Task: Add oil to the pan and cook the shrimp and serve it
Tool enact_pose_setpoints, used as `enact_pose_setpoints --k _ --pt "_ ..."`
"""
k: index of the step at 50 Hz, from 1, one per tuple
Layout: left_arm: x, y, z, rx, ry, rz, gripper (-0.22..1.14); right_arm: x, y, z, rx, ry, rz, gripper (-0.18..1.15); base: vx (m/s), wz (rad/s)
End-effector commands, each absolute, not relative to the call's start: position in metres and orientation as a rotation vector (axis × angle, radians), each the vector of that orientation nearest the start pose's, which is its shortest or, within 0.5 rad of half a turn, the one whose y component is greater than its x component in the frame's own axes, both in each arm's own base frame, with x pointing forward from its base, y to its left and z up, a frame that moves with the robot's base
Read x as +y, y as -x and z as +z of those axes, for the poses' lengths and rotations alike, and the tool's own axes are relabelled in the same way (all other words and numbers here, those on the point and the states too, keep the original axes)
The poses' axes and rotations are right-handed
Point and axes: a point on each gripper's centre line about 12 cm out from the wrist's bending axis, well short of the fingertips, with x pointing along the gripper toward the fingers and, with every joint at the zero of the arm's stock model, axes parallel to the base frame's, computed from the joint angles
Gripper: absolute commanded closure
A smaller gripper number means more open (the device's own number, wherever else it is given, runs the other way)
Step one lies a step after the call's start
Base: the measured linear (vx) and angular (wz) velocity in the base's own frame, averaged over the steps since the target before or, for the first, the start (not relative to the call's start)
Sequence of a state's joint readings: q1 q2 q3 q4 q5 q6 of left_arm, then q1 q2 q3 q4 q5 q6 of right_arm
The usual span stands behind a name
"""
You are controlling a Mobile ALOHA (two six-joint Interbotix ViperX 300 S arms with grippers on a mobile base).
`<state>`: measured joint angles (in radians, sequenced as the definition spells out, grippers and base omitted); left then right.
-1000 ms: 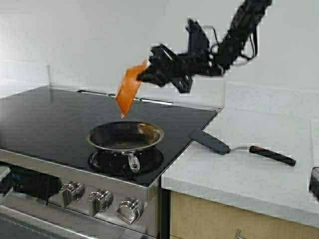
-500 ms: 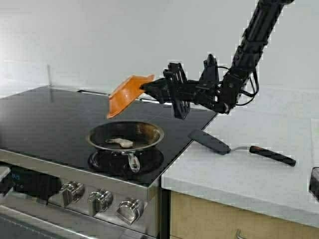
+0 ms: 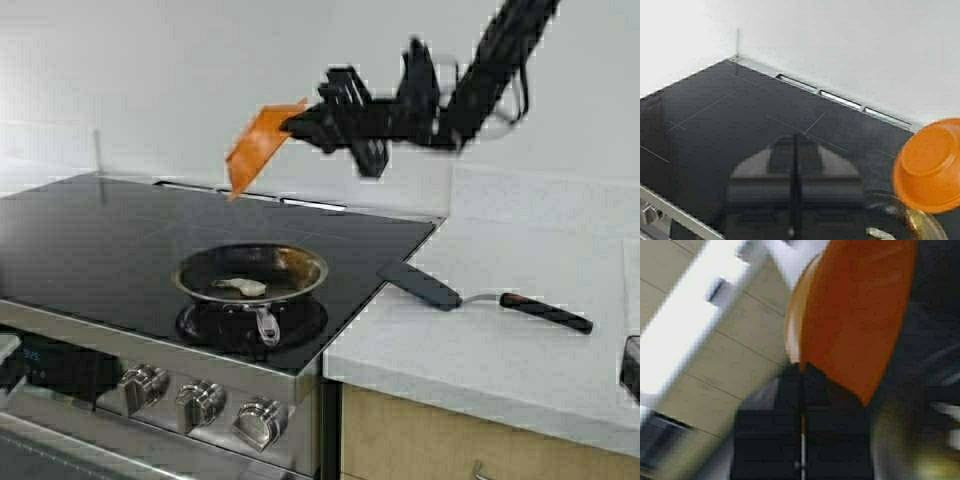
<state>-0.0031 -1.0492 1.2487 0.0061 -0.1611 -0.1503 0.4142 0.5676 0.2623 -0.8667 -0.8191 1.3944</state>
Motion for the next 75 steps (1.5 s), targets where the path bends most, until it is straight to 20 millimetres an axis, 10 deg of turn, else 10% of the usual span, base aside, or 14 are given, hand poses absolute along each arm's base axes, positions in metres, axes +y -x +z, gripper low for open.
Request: enact_pose_setpoints --k 1,20,34,41,59,75 --pt "-0.001 -0.184 0.267 0.032 0.143 -0.002 0.89 0.258 -0.442 0.156 0.557 -0.381 0.784 0.91 0.00 0.00" --pt "-0.001 -0.184 0.268 0.031 0.144 -0.002 0.88 0.170 -0.398 0.214 0.508 0.273 0.243 0.91 0.00 0.00" --pt "-0.001 -0.184 0.267 0.032 0.144 -0.002 0.88 0.083 -0.385 0.204 0.705 0.880 -0.174 0.91 0.00 0.00" --pt "-0.001 -0.184 0.268 0.031 0.143 -0.002 0.88 0.036 -0.393 0.200 0.871 0.915 -0.287 0.91 0.00 0.00" --pt "-0.001 -0.184 0.269 0.029 0.141 -0.002 0.88 -0.092 -0.394 0.146 1.164 0.812 -0.485 0.91 0.00 0.00" --pt "-0.001 -0.184 0.269 0.029 0.138 -0.002 0.88 -0.139 -0.405 0.060 1.330 0.699 -0.509 0.91 0.00 0.00"
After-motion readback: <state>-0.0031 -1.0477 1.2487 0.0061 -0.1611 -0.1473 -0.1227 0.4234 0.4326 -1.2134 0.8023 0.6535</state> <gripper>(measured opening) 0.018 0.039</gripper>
